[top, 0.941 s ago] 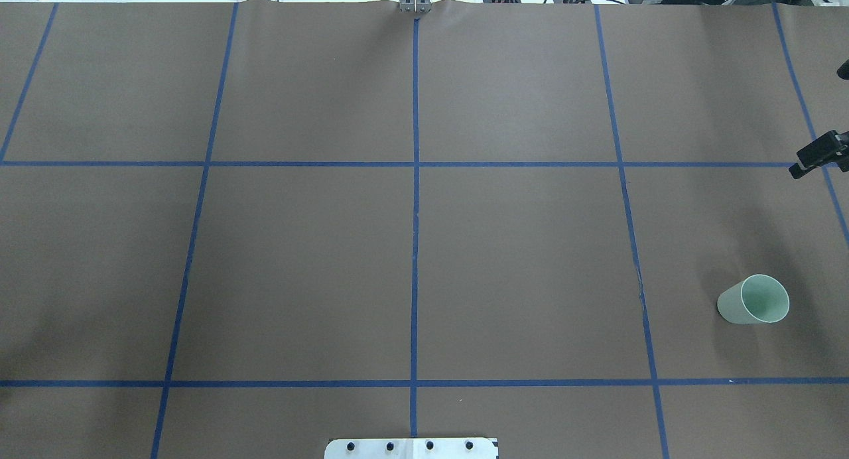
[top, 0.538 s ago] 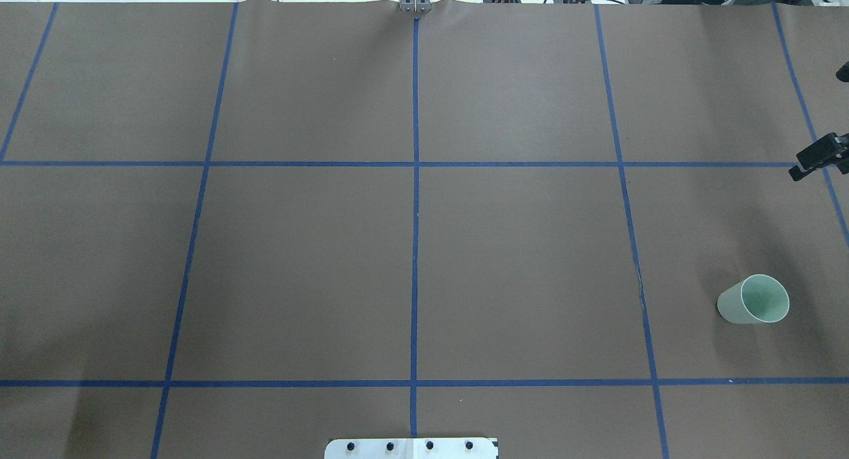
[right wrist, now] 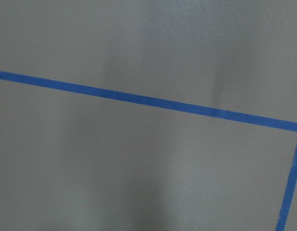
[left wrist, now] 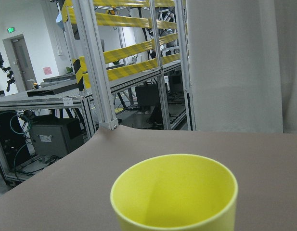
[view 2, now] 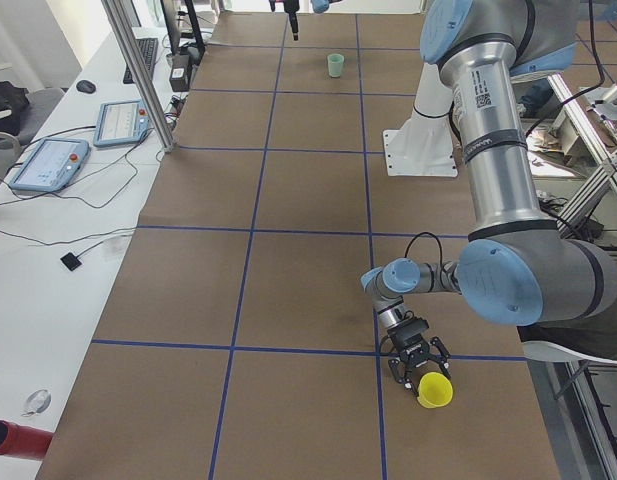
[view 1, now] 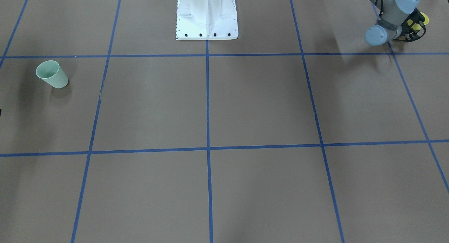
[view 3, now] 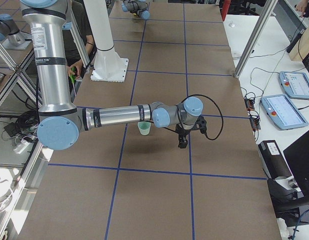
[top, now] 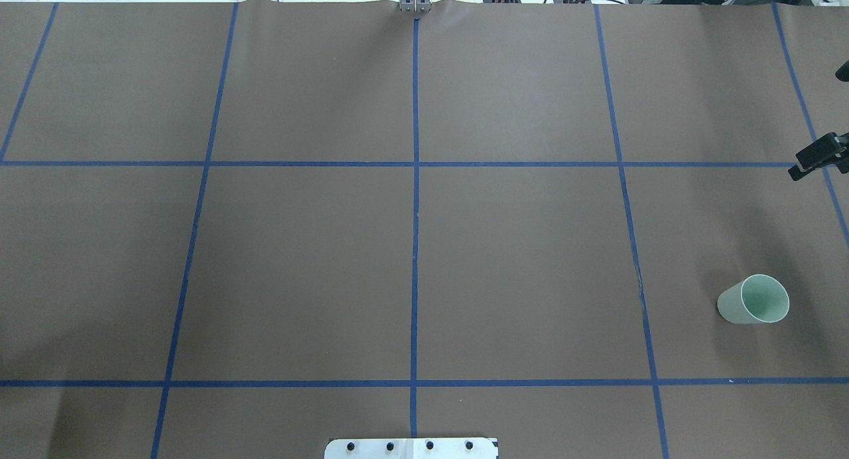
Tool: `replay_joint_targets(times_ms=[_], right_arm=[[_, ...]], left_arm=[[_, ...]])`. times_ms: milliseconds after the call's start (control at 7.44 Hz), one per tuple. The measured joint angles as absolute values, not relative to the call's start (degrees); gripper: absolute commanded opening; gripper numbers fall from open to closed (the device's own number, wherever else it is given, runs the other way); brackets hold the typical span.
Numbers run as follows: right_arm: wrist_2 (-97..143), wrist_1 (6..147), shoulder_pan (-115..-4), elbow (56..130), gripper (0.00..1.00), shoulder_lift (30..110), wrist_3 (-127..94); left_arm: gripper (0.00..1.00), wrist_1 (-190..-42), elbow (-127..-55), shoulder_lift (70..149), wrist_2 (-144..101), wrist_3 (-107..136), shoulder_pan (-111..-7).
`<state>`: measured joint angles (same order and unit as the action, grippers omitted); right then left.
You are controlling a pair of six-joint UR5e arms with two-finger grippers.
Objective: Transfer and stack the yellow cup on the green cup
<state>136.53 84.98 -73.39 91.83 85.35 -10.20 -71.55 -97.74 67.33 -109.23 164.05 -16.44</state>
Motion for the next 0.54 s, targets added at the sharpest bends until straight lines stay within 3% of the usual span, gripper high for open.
replay_joint_targets(times_ms=[134,269,538], right_arm=[[136.53,84.97,-73.39,91.87,1.00,85.34,-10.19],[136.54,84.93,-73.39,91.93,1.00,85.34,-10.19],[136.56,84.91,-73.39,92.13,1.00,85.35,-10.20]], left_arm=[[0.95,-71.76,-97.41,67.28,-109.17,164.08,-16.44],[0.88,-72.29,-96.93,67.26,-109.09,164.09,-16.44],[0.46,-73.11,-96.27,67.24,-108.85,164.77,-16.44]])
